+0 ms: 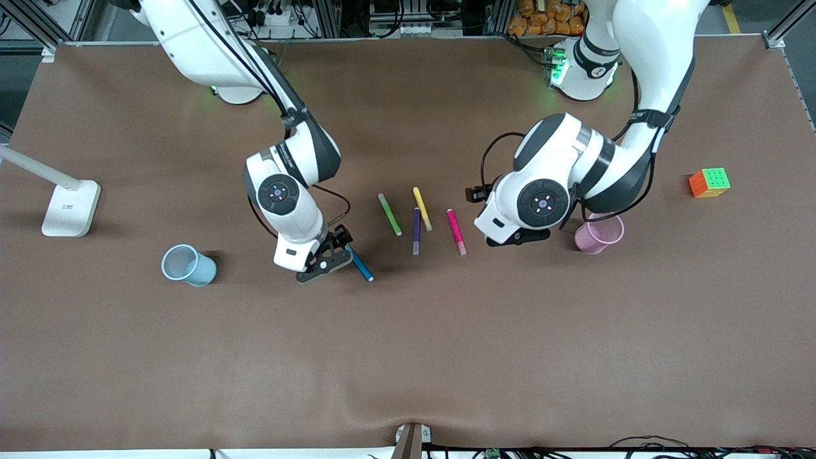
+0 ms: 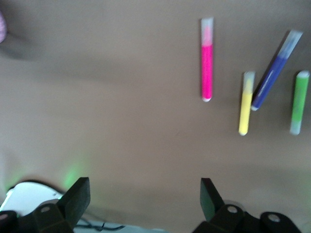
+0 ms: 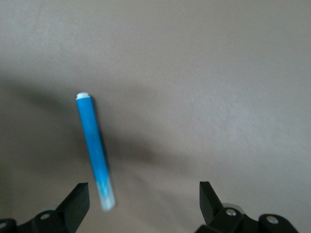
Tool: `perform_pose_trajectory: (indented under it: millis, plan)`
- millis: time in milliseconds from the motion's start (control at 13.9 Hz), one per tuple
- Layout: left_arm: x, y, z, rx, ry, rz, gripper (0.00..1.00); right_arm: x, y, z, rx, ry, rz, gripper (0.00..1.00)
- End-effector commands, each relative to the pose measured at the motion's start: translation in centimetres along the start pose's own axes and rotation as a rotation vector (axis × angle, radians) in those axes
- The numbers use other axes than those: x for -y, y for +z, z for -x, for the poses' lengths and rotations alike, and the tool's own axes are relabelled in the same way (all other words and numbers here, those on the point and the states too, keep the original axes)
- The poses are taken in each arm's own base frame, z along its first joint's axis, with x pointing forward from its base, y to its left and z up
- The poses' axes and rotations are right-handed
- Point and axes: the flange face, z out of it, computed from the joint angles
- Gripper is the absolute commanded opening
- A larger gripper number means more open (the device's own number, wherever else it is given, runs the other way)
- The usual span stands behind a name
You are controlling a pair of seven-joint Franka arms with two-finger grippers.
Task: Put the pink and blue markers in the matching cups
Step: 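Grasp the pink marker with the left gripper while the right gripper grasps the blue marker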
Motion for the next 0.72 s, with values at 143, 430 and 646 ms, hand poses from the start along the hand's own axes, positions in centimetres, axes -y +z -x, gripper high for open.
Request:
perform_pose_trajectory:
  millis: [143, 430, 646]
  plan:
    - [-1.4, 2.7, -2.8, 0.021, -0.070, 0.062, 1.00, 1.9, 2.7, -0.4, -0.023, -0.013, 0.004, 1.00]
    - [-1.5, 4.8, -5.0, 0.047, -0.104, 0.118, 1.00, 4.7, 3.6, -0.4, -0.044, 0.028, -0.002, 1.00]
    - [-1.1, 6.3, -6.1, 0.065, -0.111, 0.111, 1.00, 5.0, 5.1, -0.3, -0.057, 0.032, 0.001, 1.00]
